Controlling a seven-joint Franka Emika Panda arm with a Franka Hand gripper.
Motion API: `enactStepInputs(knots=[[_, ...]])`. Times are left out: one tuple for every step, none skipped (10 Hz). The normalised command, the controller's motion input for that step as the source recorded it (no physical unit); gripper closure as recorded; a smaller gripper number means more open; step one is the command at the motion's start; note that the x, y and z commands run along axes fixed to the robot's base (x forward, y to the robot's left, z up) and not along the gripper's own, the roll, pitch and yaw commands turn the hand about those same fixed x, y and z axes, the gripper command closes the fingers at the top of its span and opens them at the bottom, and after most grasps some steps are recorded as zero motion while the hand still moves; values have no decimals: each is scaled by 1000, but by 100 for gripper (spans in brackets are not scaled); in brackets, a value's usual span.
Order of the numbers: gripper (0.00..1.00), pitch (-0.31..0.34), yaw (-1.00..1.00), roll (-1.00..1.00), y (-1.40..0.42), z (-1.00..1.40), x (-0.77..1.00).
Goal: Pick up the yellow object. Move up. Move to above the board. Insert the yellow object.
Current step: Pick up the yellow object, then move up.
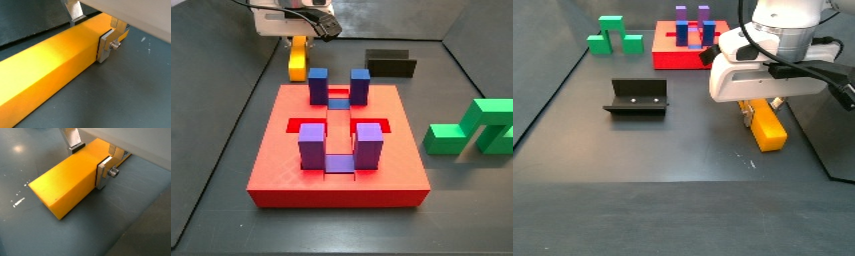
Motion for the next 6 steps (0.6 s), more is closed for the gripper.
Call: enactStepInputs(knots=[[100,0,0,0,0,0,0],[100,0,0,0,0,0,0],[100,0,0,0,0,833,0],[100,0,8,0,0,834,-2],[100,34,5,6,-5,731,-43],[100,24,-2,67,3,368,-29]])
